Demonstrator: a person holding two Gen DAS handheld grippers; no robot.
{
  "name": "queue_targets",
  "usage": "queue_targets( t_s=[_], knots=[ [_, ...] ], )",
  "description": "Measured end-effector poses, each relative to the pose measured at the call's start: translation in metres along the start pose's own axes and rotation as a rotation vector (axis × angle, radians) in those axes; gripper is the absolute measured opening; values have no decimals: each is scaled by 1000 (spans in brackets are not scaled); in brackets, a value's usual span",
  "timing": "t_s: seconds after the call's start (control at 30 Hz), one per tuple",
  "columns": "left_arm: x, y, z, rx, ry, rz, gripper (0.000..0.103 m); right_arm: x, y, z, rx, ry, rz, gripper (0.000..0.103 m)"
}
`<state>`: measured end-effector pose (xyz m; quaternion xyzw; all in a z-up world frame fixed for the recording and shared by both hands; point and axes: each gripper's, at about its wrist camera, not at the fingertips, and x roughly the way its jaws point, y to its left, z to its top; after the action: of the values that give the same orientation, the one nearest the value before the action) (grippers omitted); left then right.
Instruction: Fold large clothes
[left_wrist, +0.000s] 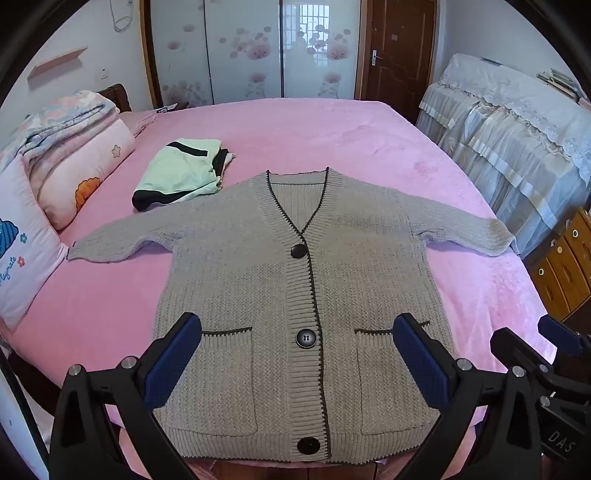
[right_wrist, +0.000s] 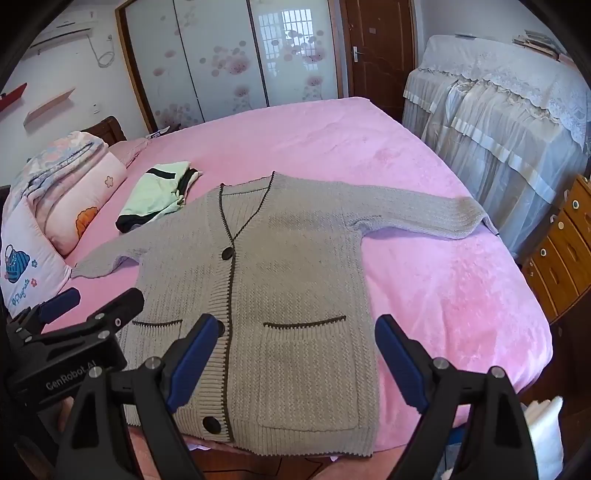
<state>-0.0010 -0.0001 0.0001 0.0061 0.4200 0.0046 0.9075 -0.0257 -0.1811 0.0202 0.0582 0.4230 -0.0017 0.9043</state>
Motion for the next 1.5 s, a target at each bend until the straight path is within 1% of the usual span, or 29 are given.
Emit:
queue_targets(
  t_s=[0.03, 0.1, 0.13, 0.27, 0.3, 0.43, 0.5, 0.57, 0.83, 1.5],
  knots=[
    [1, 2, 0, -18, 15, -22, 103, -1, 1, -1, -4, -3, 0, 88],
    [1, 2, 0, -19, 15, -21, 103, 2, -7, -4, 20, 19, 11, 88],
    [0, 1, 0, -16, 14, -16, 103, 4, -8, -2, 23, 30, 11, 88],
    [0, -9, -1, 3, 13, 14, 103, 2, -10, -6, 14, 31, 15, 88],
    [-8, -11, 2, -23, 19, -30, 103, 2, -11, -8, 12, 30, 17, 88],
    [-12, -22, 4, -19, 24, -20, 103, 0, -5, -10, -5, 30, 8, 88],
    [-5, -9, -2, -19, 17, -43, 103, 0, -4, -11, -10, 29, 5, 88],
    [-5, -7, -3, -23, 14, -47, 103, -1, -5, -12, -11, 31, 3, 88],
    [-9, -4, -5, -32, 9, -41, 103, 0, -6, -12, -6, 36, 5, 88],
    [-12, -5, -8, -14, 17, -19, 103, 3, -17, -18, 23, 55, -16, 88]
  ],
)
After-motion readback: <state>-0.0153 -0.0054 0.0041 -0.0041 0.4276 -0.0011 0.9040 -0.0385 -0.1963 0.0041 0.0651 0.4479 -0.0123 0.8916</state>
